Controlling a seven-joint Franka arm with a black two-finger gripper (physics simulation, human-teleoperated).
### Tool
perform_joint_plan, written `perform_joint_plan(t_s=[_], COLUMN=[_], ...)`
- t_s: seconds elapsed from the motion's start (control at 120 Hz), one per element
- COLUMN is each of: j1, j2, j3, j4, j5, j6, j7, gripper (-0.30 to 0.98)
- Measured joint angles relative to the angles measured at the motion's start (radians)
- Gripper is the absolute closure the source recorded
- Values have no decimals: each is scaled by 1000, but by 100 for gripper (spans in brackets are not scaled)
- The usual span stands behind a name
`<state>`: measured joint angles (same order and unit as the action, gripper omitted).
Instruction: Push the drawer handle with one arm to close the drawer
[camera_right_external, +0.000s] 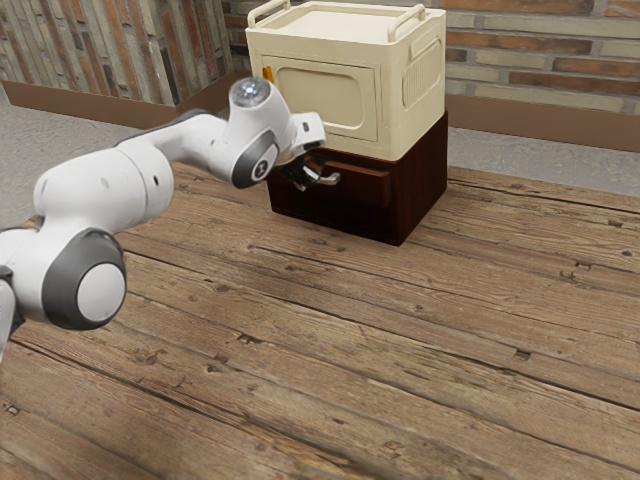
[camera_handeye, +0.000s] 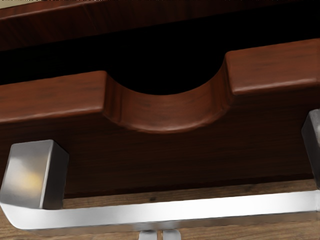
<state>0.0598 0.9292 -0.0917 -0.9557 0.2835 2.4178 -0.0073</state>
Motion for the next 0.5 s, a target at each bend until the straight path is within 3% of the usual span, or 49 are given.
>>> perform_joint_plan(t_s=[0.5], j1=[-26], j2=[53], j3=[56], j4=[25], j5=[1], j6=[140], j7=[-32], gripper=[79])
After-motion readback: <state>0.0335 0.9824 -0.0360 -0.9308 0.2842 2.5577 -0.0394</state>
